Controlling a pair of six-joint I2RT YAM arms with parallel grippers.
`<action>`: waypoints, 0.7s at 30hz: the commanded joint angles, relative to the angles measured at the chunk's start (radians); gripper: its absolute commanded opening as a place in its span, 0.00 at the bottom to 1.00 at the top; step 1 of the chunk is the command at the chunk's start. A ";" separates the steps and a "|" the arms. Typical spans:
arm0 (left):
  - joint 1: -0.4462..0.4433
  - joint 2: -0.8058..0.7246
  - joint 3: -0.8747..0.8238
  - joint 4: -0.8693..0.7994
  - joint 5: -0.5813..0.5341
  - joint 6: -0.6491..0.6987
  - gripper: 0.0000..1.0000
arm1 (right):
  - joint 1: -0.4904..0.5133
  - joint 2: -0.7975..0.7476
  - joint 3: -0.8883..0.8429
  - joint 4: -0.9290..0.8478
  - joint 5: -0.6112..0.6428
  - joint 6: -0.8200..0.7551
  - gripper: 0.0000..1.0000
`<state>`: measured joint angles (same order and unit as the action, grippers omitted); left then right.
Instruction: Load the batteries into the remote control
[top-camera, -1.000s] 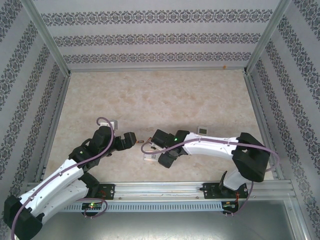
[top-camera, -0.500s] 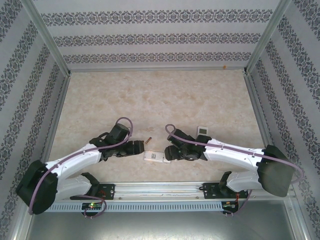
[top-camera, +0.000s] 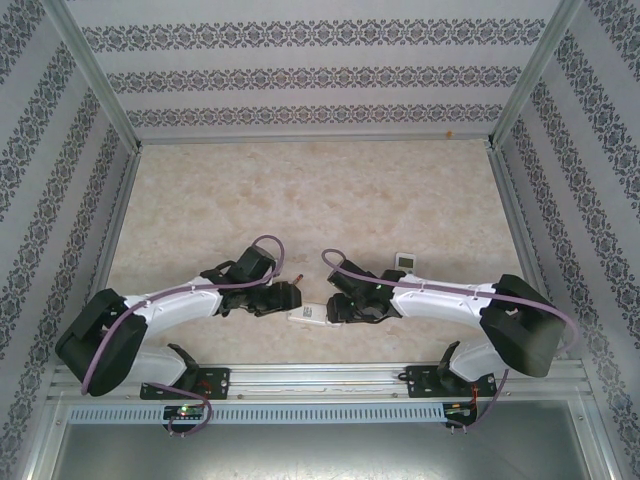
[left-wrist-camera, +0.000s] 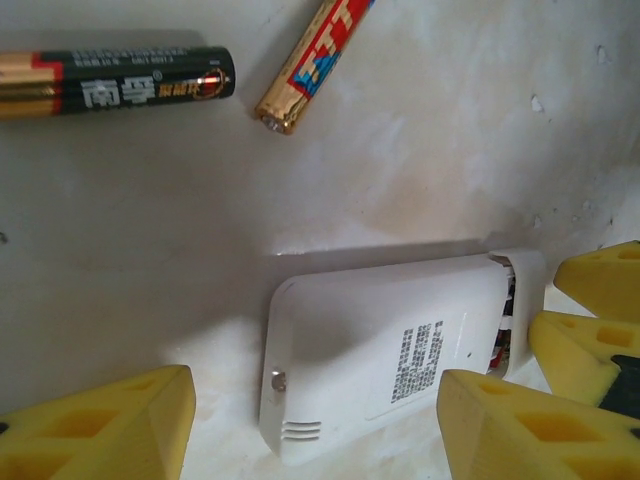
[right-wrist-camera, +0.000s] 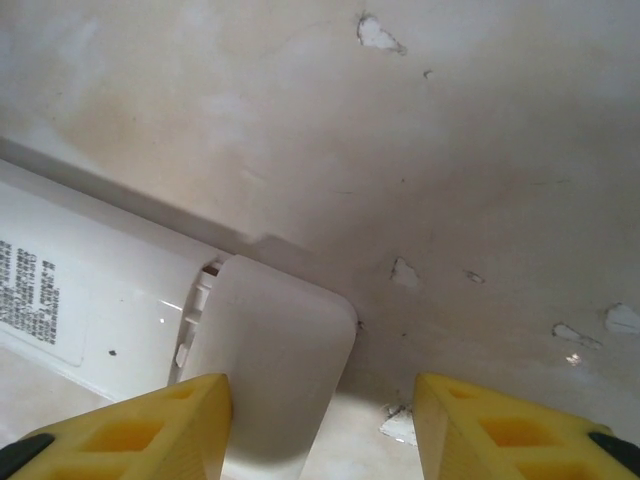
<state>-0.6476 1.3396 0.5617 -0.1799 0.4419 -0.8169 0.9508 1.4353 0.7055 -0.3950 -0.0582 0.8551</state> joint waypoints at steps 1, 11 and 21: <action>-0.017 0.013 0.004 0.055 0.031 -0.035 0.64 | 0.015 0.013 0.006 -0.020 -0.014 -0.004 0.51; -0.073 0.068 -0.043 0.132 0.046 -0.110 0.55 | 0.065 0.029 0.015 -0.062 -0.024 0.021 0.47; -0.109 0.108 -0.060 0.155 0.023 -0.155 0.40 | 0.094 0.053 0.012 -0.094 -0.028 0.071 0.43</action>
<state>-0.6994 1.3994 0.5282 -0.0837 0.4305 -0.9382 1.0111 1.4517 0.7246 -0.4137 -0.0494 0.9043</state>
